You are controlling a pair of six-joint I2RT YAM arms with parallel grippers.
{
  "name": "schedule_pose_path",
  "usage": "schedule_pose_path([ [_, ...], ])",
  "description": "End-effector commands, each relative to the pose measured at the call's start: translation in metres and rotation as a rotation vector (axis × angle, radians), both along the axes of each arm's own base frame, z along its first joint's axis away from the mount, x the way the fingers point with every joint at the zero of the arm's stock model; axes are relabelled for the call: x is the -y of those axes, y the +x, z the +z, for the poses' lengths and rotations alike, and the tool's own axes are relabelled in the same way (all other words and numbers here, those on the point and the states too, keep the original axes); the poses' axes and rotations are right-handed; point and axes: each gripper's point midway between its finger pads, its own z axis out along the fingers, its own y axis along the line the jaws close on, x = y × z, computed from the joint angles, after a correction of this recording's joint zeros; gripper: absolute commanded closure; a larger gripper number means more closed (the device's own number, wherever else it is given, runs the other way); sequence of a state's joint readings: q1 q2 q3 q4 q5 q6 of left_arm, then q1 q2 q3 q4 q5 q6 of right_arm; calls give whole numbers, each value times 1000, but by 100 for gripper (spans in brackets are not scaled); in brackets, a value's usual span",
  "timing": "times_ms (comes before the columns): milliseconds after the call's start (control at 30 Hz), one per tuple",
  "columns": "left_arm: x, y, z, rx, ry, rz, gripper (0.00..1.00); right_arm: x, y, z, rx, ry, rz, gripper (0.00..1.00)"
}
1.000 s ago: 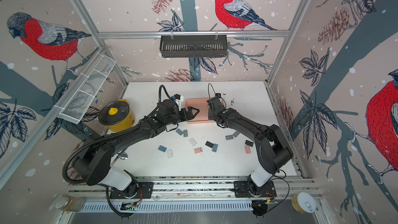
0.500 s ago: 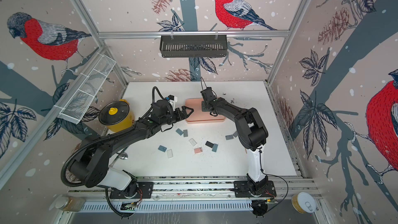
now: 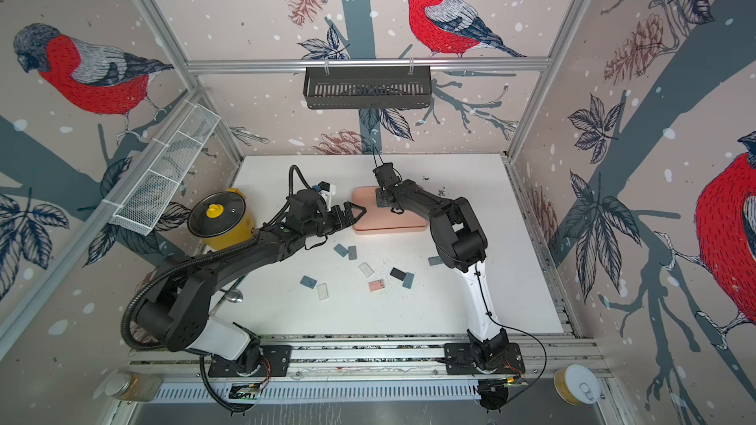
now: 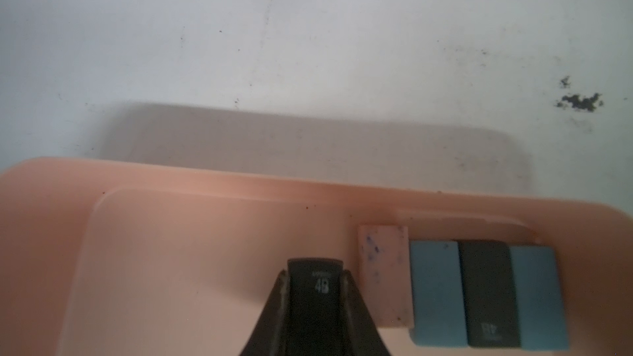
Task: Put the eraser in the storage box
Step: Place the eraser in the storage box.
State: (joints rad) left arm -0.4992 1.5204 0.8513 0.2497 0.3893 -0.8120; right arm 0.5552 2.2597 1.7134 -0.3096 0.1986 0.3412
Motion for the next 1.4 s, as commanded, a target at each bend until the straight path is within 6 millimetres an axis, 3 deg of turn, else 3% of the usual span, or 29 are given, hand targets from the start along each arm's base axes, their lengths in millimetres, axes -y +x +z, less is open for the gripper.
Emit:
schedule_pose_path([
  [0, 3, 4, 7, 35, -20, -13, 2, 1, 4, -5, 0, -39, -3, 78],
  [300, -2, 5, 3, 33, -9, -7, 2, 7, 13, -17, 2, -104, -26, 72],
  [500, -2, 5, 2, 31, -8, -9, 2, 8, 14, -18, 2, -111, -26, 63],
  [667, -2, 5, 1, 29, -8, -8, 2, 7, 15, -16, 8, -114, -25, 61],
  [1367, -5, 2, 1, 33, -6, -2, 2, 8, 22, -10, 54, -218, -41, 60],
])
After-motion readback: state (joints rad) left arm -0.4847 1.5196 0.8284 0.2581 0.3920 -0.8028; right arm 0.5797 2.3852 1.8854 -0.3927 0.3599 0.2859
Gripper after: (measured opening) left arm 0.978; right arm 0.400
